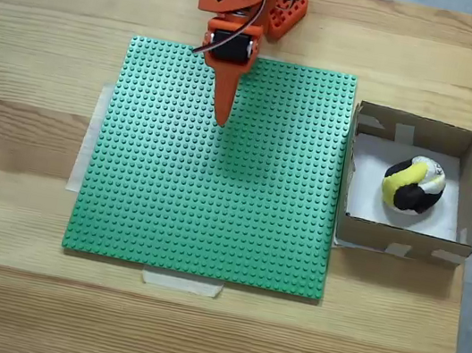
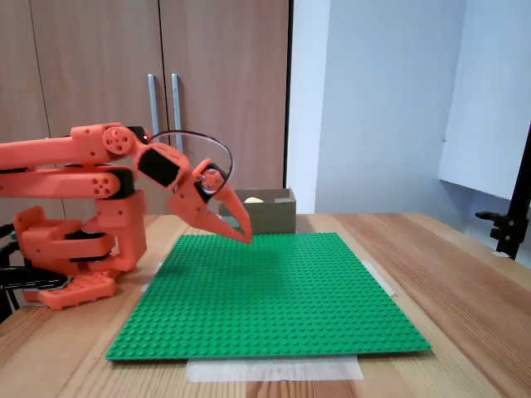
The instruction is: Pick the ball and put it in the box.
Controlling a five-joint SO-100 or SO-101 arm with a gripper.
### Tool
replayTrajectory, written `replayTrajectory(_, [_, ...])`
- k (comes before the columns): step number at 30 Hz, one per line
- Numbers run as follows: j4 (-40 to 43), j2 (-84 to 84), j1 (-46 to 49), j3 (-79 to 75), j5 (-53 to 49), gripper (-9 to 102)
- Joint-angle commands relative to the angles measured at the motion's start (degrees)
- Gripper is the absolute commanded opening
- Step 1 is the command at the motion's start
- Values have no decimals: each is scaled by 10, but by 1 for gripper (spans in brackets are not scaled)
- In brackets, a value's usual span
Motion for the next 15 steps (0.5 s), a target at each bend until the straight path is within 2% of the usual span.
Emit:
replayTrajectory(1, [6, 11, 1, -1, 7, -1])
replayTrajectory(15, [2, 19, 1, 54, 13, -1])
